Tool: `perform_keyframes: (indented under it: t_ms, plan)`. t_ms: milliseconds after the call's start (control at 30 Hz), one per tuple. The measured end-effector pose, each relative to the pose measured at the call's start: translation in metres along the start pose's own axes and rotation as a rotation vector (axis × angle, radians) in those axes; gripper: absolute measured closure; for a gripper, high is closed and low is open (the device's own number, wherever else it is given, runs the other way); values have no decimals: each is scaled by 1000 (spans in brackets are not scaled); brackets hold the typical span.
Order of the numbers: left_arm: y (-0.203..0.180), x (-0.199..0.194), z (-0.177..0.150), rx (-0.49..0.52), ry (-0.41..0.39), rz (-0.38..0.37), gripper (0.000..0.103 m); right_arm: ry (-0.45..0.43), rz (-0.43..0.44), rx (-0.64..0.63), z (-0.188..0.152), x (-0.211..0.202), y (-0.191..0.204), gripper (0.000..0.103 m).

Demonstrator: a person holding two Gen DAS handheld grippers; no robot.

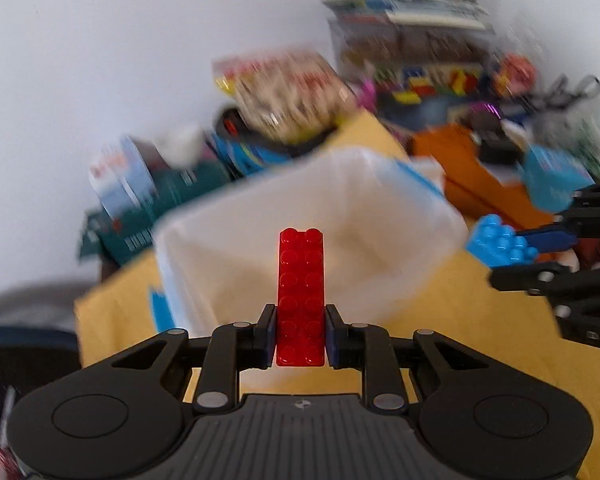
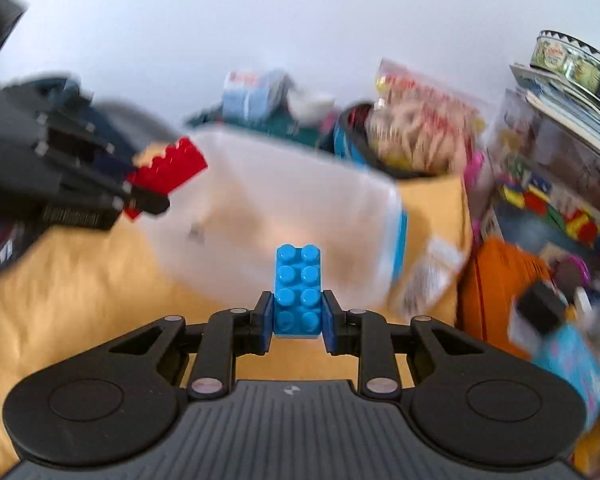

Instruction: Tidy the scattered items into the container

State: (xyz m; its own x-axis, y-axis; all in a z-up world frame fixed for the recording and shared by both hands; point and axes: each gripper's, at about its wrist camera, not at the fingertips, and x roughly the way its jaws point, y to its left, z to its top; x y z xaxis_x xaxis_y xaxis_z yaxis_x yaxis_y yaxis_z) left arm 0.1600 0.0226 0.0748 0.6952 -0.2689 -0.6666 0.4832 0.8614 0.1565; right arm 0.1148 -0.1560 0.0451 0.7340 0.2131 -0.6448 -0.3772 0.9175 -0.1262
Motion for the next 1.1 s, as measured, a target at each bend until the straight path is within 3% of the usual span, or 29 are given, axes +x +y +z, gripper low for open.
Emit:
perform_keyframes:
  t_ms: [200, 400, 467, 533, 600, 700, 767, 833, 967, 1100]
  plan:
    - [21, 42, 33, -63, 18, 68, 76, 4, -15, 92, 49, 62, -19, 76]
    - [30, 104, 16, -112, 141, 100, 75, 109, -29, 126, 43, 118, -18, 73]
    - [29, 109, 11, -125, 140, 106, 67, 132, -29, 135, 38, 126, -16, 67]
    - [28, 100, 9, -127, 99, 113, 58, 113, -31, 133, 38, 121, -13, 65]
    - [27, 85, 10, -118, 42, 129, 55, 80, -38, 132, 39, 110, -12, 59]
    - [29, 51, 13, -147, -33, 110, 52, 19, -22, 137, 41, 85, -12, 59]
    - [26, 25, 7, -138, -86, 92, 40, -15, -16, 133, 39, 67, -11, 57]
    - [15, 3, -11, -89, -130, 143, 26, -34, -1, 116, 31, 48, -8, 57]
    - [-5, -13, -57, -27, -48, 139, 26, -11, 38, 88, 1, 21, -4, 57]
    - [-21, -26, -112, -84, 51, 104, 26, 73, 78, 68, -54, 7, 15, 57]
